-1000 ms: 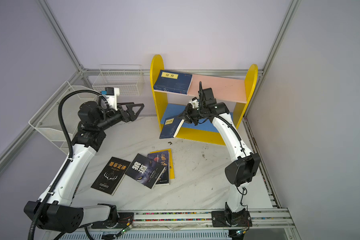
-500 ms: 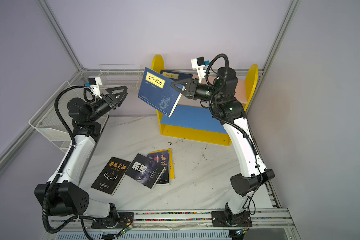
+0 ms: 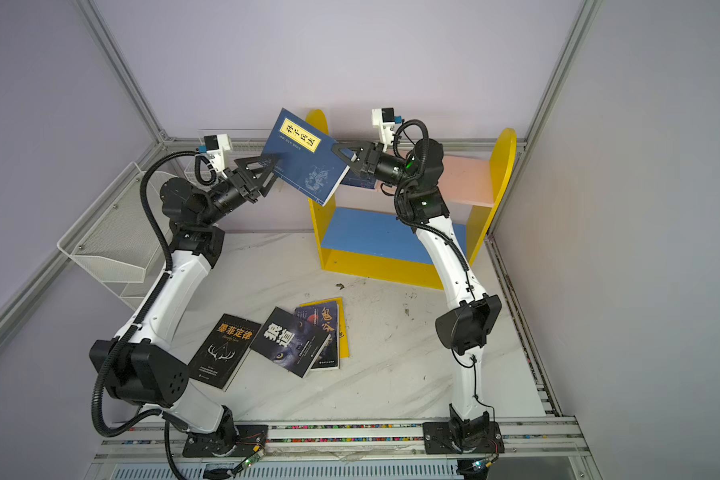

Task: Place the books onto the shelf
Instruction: 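Raise the book to the shelf with the right gripper while the left grips it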

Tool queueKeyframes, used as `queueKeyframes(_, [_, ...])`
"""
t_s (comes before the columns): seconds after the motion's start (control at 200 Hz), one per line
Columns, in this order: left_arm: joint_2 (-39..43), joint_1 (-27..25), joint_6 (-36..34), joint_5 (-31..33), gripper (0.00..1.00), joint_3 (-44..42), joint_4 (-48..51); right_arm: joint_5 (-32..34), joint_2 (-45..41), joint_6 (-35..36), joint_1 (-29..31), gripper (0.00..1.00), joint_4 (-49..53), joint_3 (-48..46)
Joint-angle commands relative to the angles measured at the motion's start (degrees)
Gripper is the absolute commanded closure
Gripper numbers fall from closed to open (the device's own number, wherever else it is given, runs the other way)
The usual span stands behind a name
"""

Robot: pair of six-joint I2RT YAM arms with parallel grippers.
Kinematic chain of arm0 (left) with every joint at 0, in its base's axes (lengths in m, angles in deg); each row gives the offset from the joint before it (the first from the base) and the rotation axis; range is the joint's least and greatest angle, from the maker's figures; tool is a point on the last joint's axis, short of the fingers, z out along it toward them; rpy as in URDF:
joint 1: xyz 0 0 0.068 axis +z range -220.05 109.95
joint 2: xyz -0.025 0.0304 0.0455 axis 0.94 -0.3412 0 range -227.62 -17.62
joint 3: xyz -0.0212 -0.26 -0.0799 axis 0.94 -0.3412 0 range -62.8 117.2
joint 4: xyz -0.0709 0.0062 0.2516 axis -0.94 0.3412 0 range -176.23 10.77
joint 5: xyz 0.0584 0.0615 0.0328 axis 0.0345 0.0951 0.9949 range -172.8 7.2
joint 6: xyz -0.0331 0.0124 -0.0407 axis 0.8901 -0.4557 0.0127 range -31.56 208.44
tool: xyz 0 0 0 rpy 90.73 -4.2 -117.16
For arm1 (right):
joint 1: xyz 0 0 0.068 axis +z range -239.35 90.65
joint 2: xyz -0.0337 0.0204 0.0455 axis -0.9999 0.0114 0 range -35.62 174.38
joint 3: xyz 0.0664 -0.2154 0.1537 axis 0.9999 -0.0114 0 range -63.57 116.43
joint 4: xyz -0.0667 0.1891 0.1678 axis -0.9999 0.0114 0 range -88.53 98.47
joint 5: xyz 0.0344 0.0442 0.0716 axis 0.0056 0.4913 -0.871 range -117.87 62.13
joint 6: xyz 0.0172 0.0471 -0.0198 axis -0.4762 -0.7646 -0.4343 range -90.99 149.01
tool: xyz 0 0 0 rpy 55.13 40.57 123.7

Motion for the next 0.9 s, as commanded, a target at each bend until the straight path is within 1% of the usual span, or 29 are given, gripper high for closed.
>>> queueKeyframes(0.0, [-0.4,-0.1,3.4,0.6,0.36,5.9,-7.0,-0.9,-2.9,-2.9,-0.2,0.95,-7.9,2.1])
queueKeyframes(0.05, [-0.8,-0.2,4.1,0.8,0.41,6.1,-7.9,-0.6,-3.4,-2.1,-0.4,0.95,-6.9,1.6])
queueKeyframes(0.255, [-2.3,-1.3,4.4,2.5,0.80,7.2,-8.5,1.7,-4.8,-0.1,-1.3,0.95,-5.2,-1.9])
queueKeyframes(0.31, [-3.2,-2.1,4.7,3.1,0.86,8.1,-9.4,2.8,-4.8,1.0,-1.9,0.94,-3.7,-1.7])
queueKeyframes(0.355, [-3.9,-2.8,4.9,3.7,0.88,9.2,-9.7,4.2,-4.9,2.0,-2.5,0.89,-2.3,-1.5])
queueKeyframes(0.42, [-4.9,-4.0,4.4,5.3,0.92,10.9,-9.8,7.3,-5.4,3.9,-3.9,0.85,0.2,-1.2])
queueKeyframes(0.44, [-5.2,-4.4,4.3,6.1,0.94,11.3,-9.8,8.4,-5.7,4.7,-4.4,0.82,1.2,-1.2])
queueKeyframes(0.5, [-5.9,-5.6,4.4,9.2,1.00,12.6,-8.9,13.1,-6.7,8.2,-5.6,0.65,5.7,-1.2])
queueKeyframes(0.545, [-6.4,-6.6,4.4,12.2,1.00,13.4,-7.8,17.3,-7.8,11.7,-6.2,0.52,9.3,-1.5])
queueKeyframes(0.55, [-6.4,-6.7,4.5,12.5,1.00,13.5,-7.8,17.8,-7.8,12.3,-6.3,0.49,9.3,-1.6])
queueKeyframes(0.57, [-6.7,-7.2,4.4,13.7,1.00,13.8,-7.6,20.2,-8.4,14.0,-6.5,0.45,11.1,-1.7])
queueKeyframes(0.64, [-7.9,-8.9,3.8,18.0,1.00,15.2,-6.8,30.4,-10.6,20.5,-6.7,0.33,18.1,-2.4])
queueKeyframes(0.7, [-9.0,-10.5,2.8,21.2,1.00,17.0,-5.8,39.1,-12.5,23.8,-6.7,0.28,22.0,-4.1])
queueKeyframes(0.725, [-9.4,-11.1,2.3,22.5,1.00,18.0,-4.9,41.4,-13.5,24.6,-6.7,0.27,22.3,-5.5])
queueKeyframes(0.8, [-10.9,-13.0,-0.2,26.1,1.00,20.8,-2.0,45.2,-14.7,26.5,-6.7,0.25,23.7,-7.2])
queueKeyframes(0.895, [-12.7,-15.2,-5.3,29.8,1.00,25.9,5.2,47.1,-14.1,28.5,-6.7,0.25,27.3,-6.8])
